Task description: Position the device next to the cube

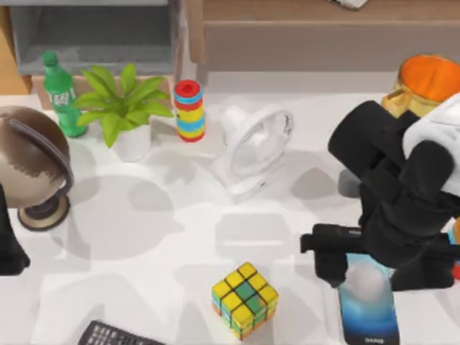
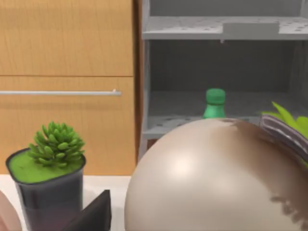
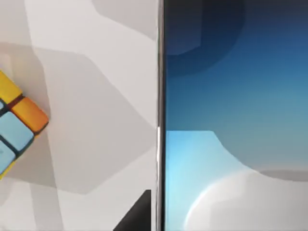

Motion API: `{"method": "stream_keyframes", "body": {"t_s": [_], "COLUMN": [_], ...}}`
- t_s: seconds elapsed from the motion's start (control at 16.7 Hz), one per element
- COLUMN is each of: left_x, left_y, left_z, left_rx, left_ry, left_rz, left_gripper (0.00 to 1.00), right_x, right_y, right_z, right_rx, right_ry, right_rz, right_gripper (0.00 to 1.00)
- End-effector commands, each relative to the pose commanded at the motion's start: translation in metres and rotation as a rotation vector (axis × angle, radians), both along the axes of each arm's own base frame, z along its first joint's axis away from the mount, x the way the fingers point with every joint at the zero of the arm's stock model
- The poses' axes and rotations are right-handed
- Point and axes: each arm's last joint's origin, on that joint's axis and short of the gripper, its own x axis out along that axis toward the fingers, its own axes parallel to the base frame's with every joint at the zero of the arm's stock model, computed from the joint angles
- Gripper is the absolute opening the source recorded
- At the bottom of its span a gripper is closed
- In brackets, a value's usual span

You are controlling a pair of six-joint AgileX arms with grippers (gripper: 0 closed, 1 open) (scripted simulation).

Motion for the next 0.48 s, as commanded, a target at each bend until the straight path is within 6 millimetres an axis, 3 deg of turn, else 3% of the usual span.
{"method": "stream_keyframes", "body": {"t_s": [0.48], "left_x": [0.000], "left_y": [0.000], "left_z": [0.000], "left_rx": [0.000], "left_ry": [0.000], "left_rz": [0.000], "left_gripper": [1.00], "right_x": [0.000], "right_y": [0.004], "right_z": [-0.016], "right_rx": [0.028], "right_ry": [0.009], "right_rz": [0.004], "right_gripper": [0.00]}}
